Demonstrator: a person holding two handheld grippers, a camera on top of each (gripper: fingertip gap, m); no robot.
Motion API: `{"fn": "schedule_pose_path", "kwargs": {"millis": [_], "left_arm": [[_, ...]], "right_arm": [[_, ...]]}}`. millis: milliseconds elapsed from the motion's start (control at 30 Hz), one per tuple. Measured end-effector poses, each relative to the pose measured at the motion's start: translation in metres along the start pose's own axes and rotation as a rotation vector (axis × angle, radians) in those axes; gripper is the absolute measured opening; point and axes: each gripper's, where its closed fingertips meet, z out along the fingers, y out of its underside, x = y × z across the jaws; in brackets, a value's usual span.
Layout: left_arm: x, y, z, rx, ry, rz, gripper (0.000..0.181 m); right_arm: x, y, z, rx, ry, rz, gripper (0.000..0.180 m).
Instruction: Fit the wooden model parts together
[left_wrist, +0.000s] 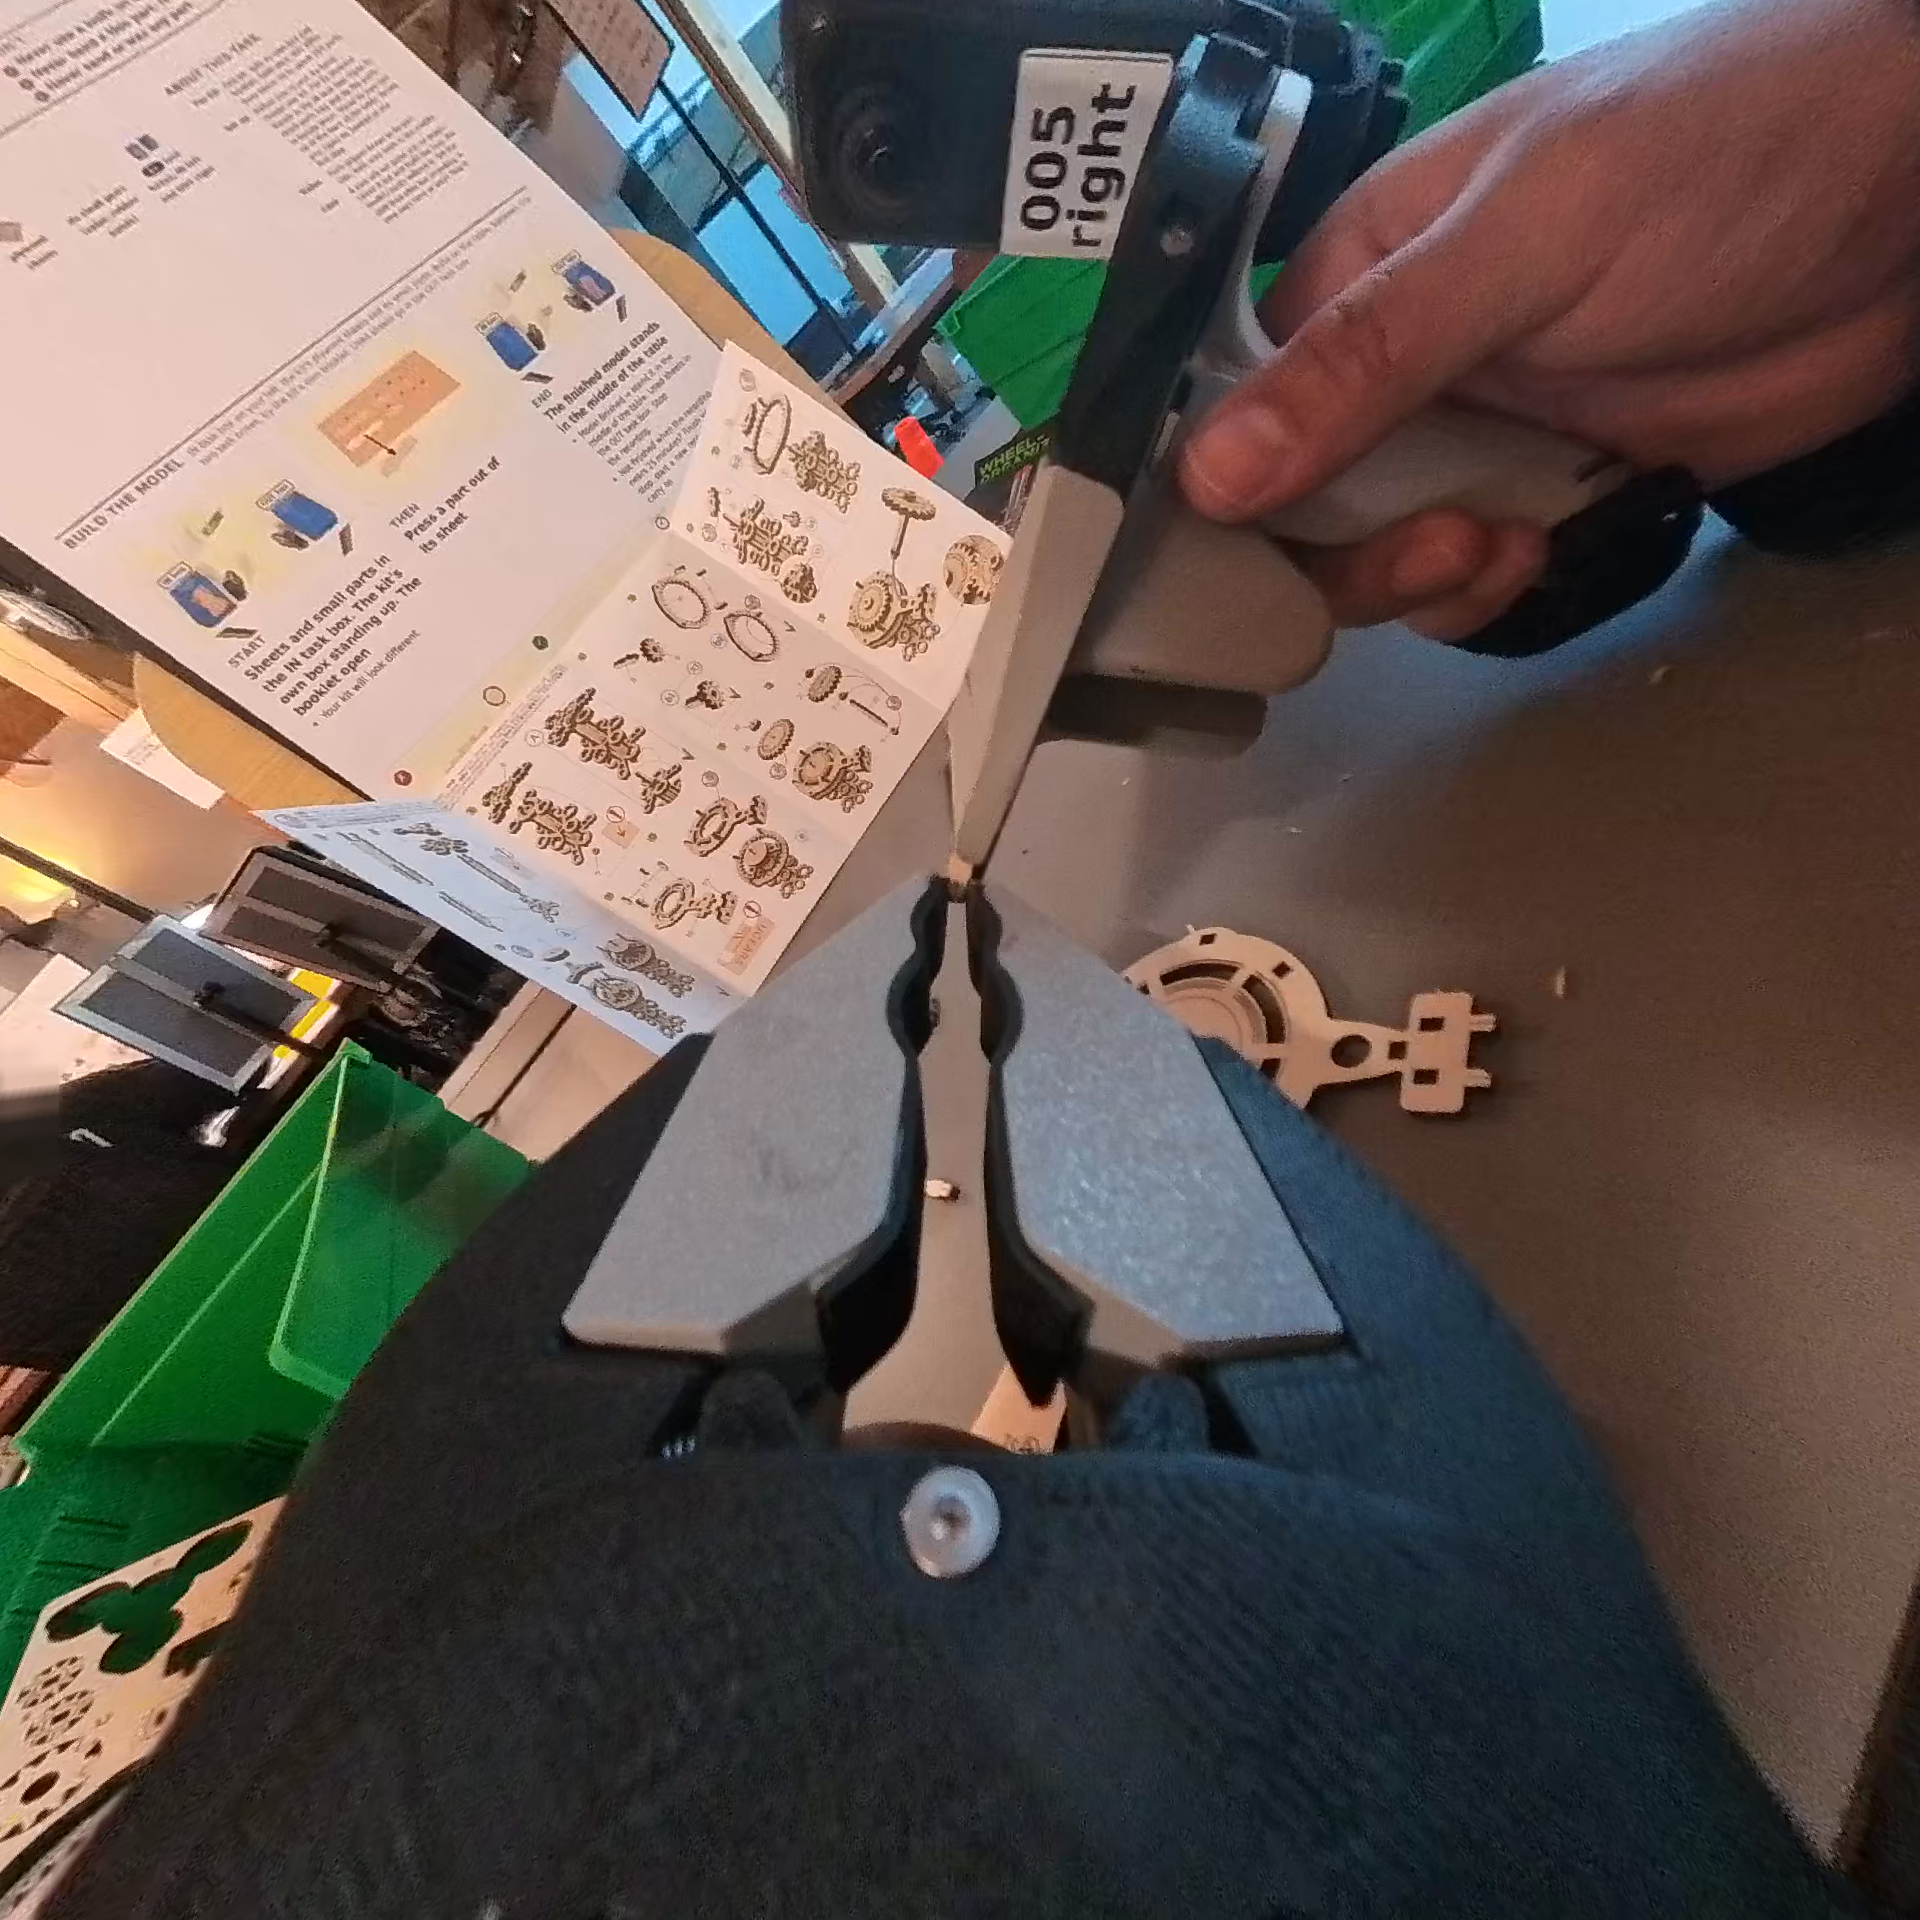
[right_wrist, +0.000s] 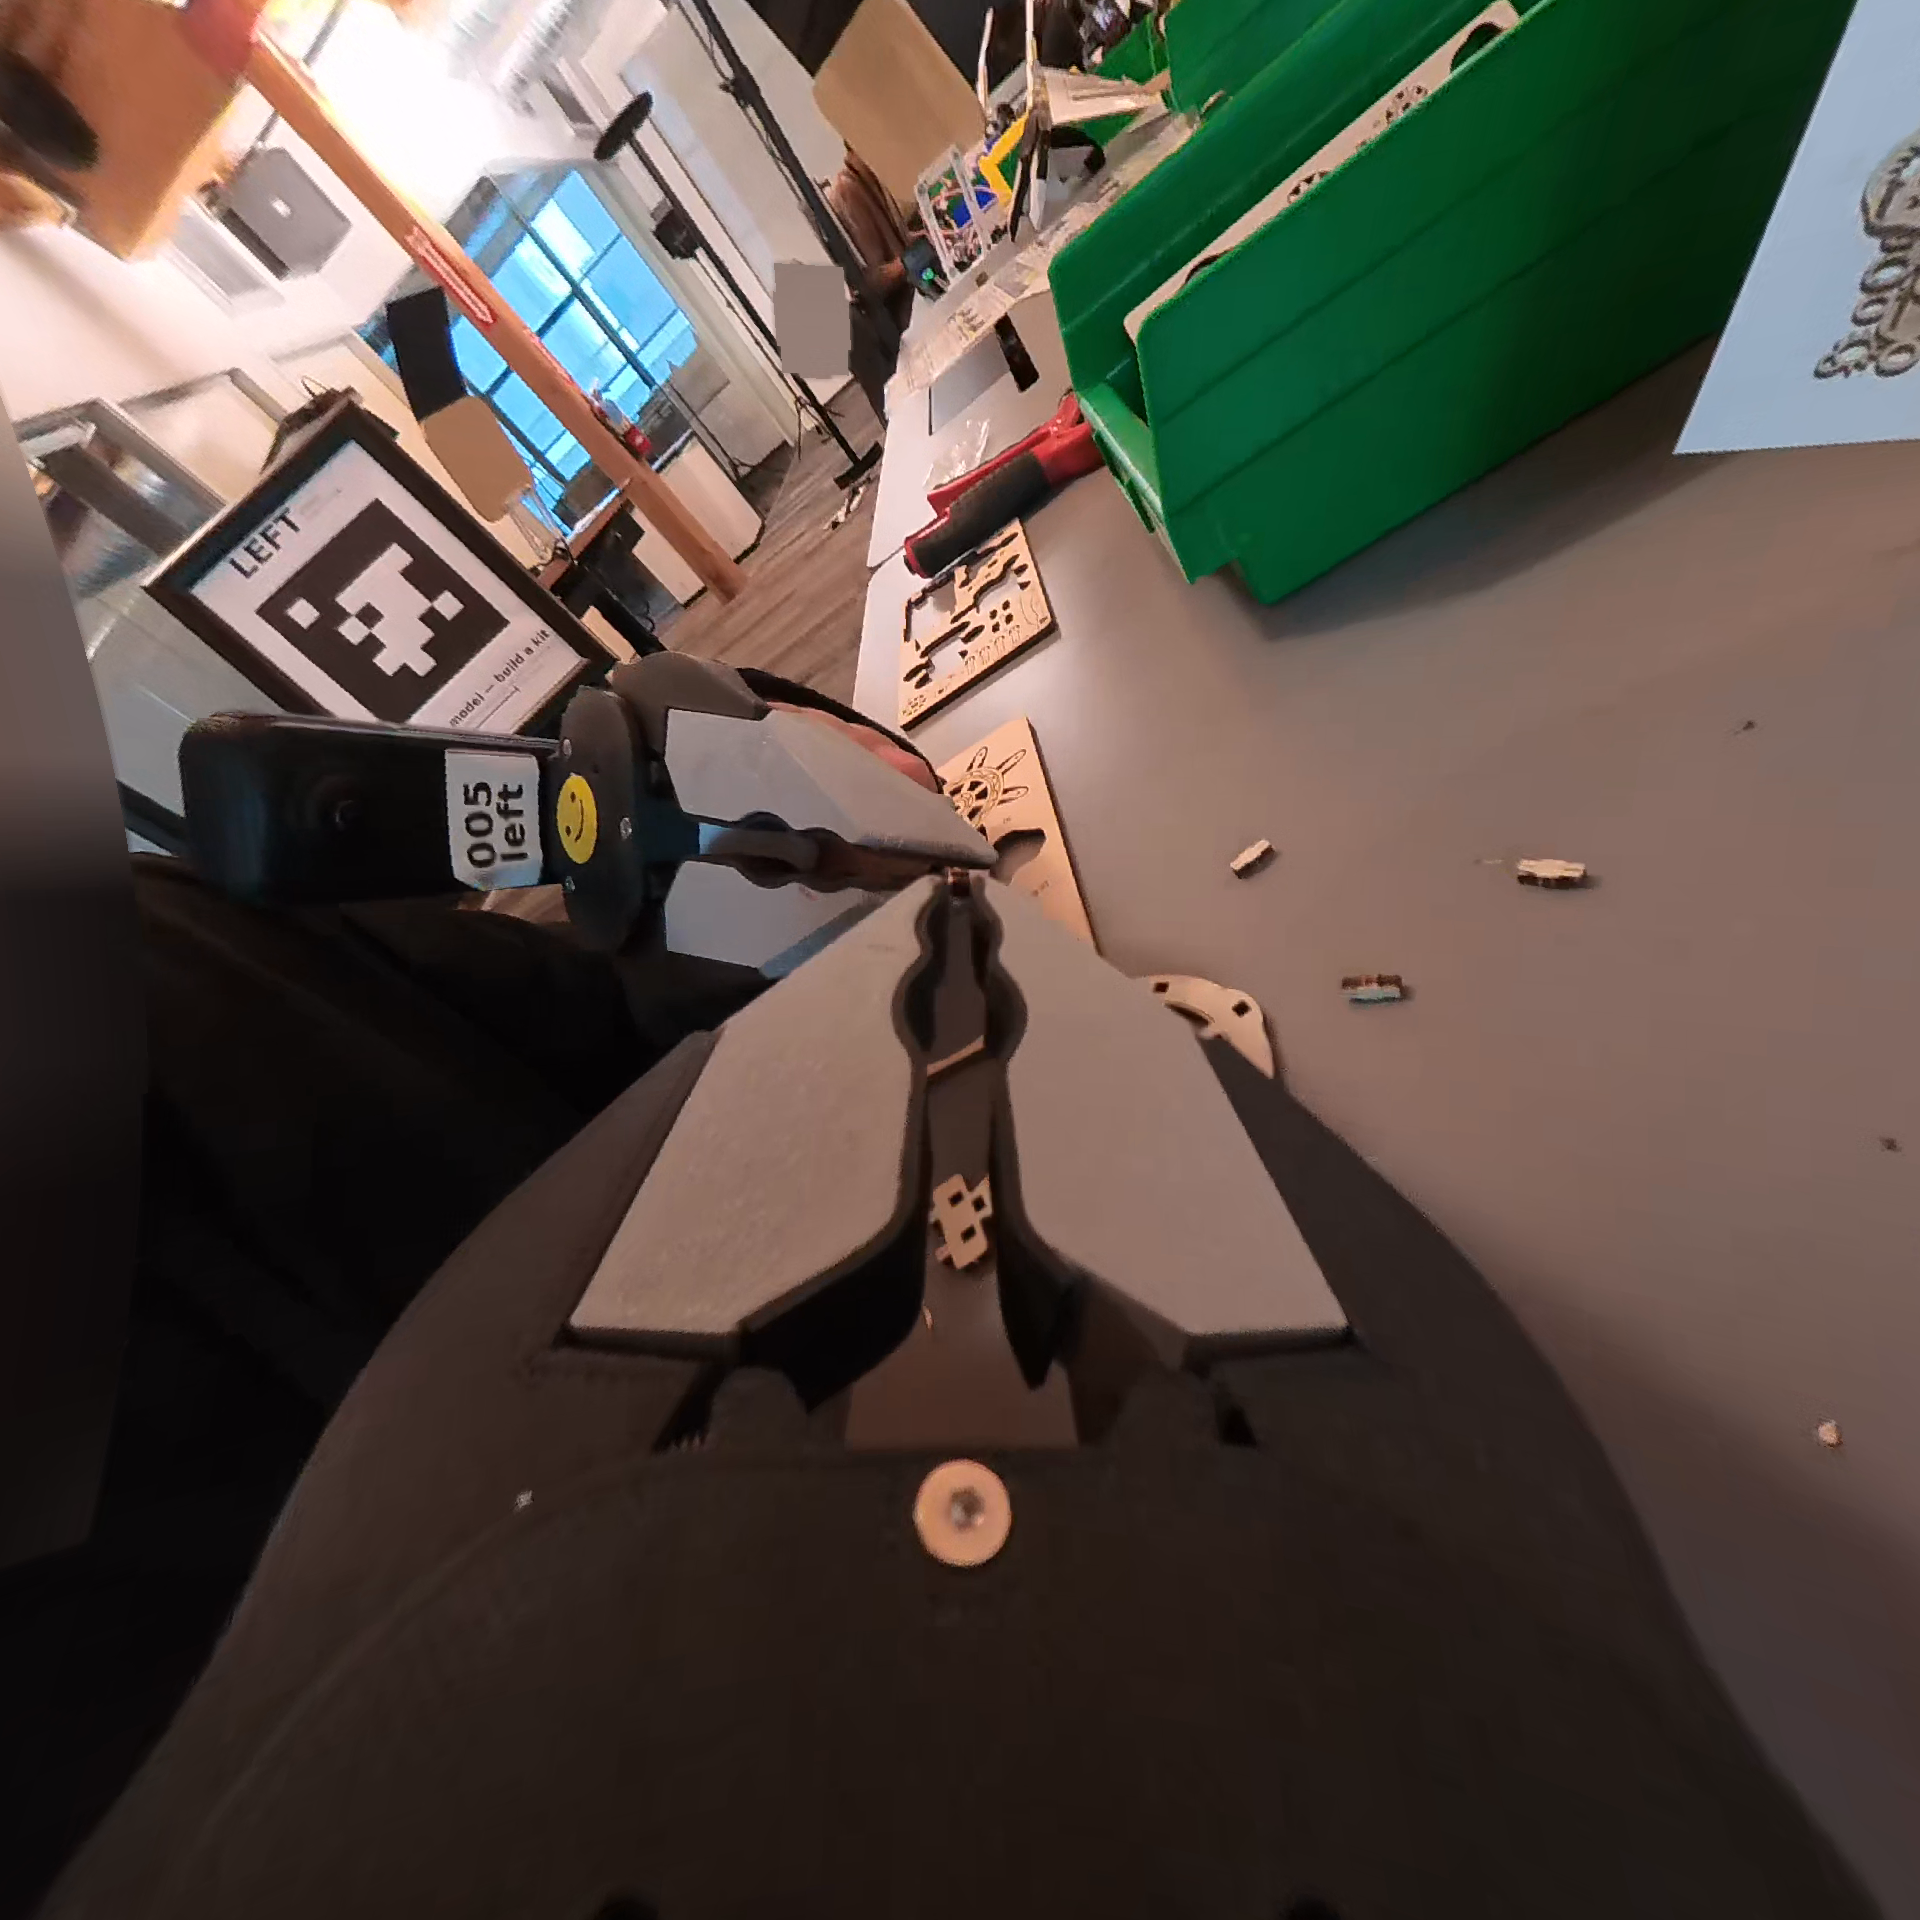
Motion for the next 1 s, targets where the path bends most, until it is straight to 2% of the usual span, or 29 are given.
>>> {"fn": "schedule_pose_path", "kwargs": {"millis": [33,167,367,467,633,767,867,1000], "left_arm": [[0.0,0.0,0.0,-0.001,-0.001,0.003,0.001],[-0.004,-0.001,-0.001,0.005,-0.029,-0.006,0.001],[-0.02,-0.005,-0.008,0.071,-0.037,-0.14,0.003],[-0.022,-0.007,-0.011,0.104,0.034,-0.249,0.0],[-0.014,-0.018,-0.018,0.179,0.297,-0.544,0.0],[-0.013,-0.032,-0.027,0.27,0.42,-0.67,0.002],[-0.013,-0.047,-0.031,0.344,0.472,-0.74,0.003],[-0.019,-0.048,-0.03,0.372,0.441,-0.77,0.003]], "right_arm": [[0.0,0.0,0.0,-0.003,0.004,-0.006,0.0],[-0.002,0.0,-0.001,0.009,0.015,-0.039,0.0],[-0.011,-0.02,-0.013,0.156,-0.036,-0.05,0.0],[-0.017,-0.024,-0.015,0.195,-0.04,-0.104,0.0],[-0.032,-0.032,-0.017,0.234,0.001,-0.296,0.0],[-0.041,-0.033,-0.013,0.222,0.054,-0.441,0.0],[-0.044,-0.029,-0.007,0.195,0.081,-0.504,0.0],[-0.047,-0.027,-0.007,0.199,0.095,-0.544,0.0]]}}
